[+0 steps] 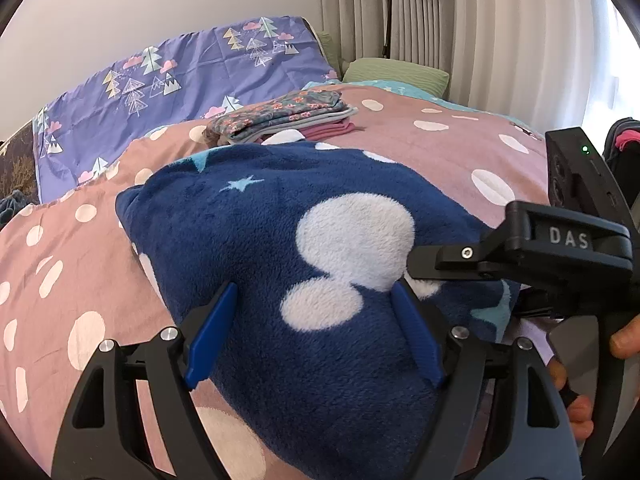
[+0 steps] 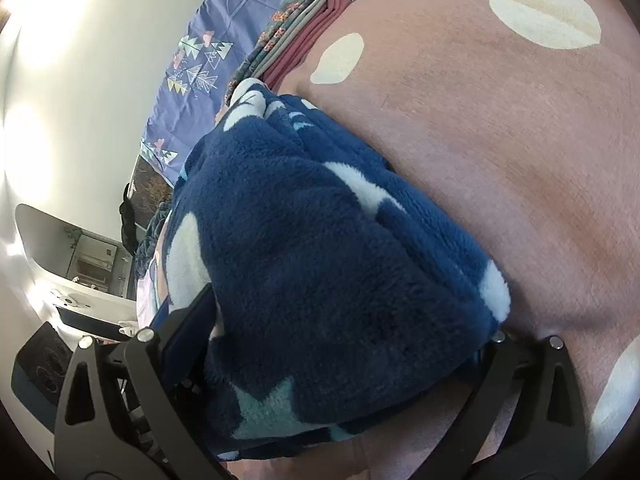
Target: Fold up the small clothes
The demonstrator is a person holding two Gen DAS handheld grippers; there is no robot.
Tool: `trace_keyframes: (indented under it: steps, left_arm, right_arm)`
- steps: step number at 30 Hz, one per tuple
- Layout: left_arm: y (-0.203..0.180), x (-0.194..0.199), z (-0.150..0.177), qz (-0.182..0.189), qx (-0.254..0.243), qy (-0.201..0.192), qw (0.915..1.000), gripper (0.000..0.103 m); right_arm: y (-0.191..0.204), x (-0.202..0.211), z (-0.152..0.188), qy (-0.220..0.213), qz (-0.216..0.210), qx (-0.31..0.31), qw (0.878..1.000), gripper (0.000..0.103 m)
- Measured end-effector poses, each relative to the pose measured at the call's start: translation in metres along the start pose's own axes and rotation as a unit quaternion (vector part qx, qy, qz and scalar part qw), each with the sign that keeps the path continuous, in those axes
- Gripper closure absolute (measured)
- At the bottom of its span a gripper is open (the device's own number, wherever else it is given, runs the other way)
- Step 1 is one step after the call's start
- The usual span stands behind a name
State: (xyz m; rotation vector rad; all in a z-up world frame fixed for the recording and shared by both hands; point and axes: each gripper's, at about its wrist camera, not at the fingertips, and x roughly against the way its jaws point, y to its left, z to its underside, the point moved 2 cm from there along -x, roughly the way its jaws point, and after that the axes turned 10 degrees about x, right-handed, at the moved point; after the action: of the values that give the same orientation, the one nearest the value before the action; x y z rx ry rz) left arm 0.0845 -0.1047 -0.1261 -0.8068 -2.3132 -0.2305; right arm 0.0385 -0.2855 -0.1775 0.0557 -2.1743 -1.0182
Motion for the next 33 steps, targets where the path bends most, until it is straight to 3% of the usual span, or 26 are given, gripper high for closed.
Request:
trace_keyframes:
  steps: [6, 10, 14, 17, 20, 26, 28, 31, 33]
  left_arm:
    - [0.007, 0.016, -0.001, 0.026, 0.005, 0.013, 0.9996, 0.018]
    - [0.034, 0.021, -0.005, 0.033, 0.054, 0.005, 0.998, 0.012]
    - [0.065, 0.011, -0.014, 0.014, 0.11, -0.003, 0.9938, 0.011]
    - [0.09, -0.009, -0.021, 0.036, 0.17, 0.013, 0.9847, 0.011]
    - [0.109, -0.034, -0.025, 0.077, 0.222, 0.038, 0.9712, 0.001]
    - [0.132, -0.068, -0.032, 0.149, 0.281, 0.061, 0.9463, 0.001]
    - [0.141, -0.078, -0.037, 0.151, 0.303, 0.063, 0.9388, 0.001]
    - [0.155, -0.094, -0.046, 0.129, 0.326, 0.06, 0.9346, 0.001]
    - [0.159, -0.106, -0.05, 0.137, 0.333, 0.067, 0.9304, 0.001]
  right_arm:
    - [-0.005, 0.004, 0.002, -0.003, -0.011, -0.001, 1.0, 0.013]
    - [-0.004, 0.005, 0.003, -0.002, -0.017, -0.001, 1.0, 0.014]
    - [-0.002, 0.004, 0.004, -0.004, -0.017, 0.004, 1.0, 0.014]
    - [-0.001, 0.004, 0.005, -0.006, -0.015, 0.012, 1.0, 0.014]
    - [0.001, 0.004, 0.005, -0.01, -0.012, 0.018, 1.0, 0.014]
    - [0.004, 0.003, 0.006, -0.015, -0.009, 0.027, 0.999, 0.013]
    - [0.005, 0.003, 0.007, -0.018, -0.008, 0.032, 0.999, 0.013]
    - [0.006, 0.003, 0.008, -0.02, -0.008, 0.036, 0.999, 0.013]
    - [0.007, 0.002, 0.008, -0.021, -0.007, 0.037, 0.999, 0.013]
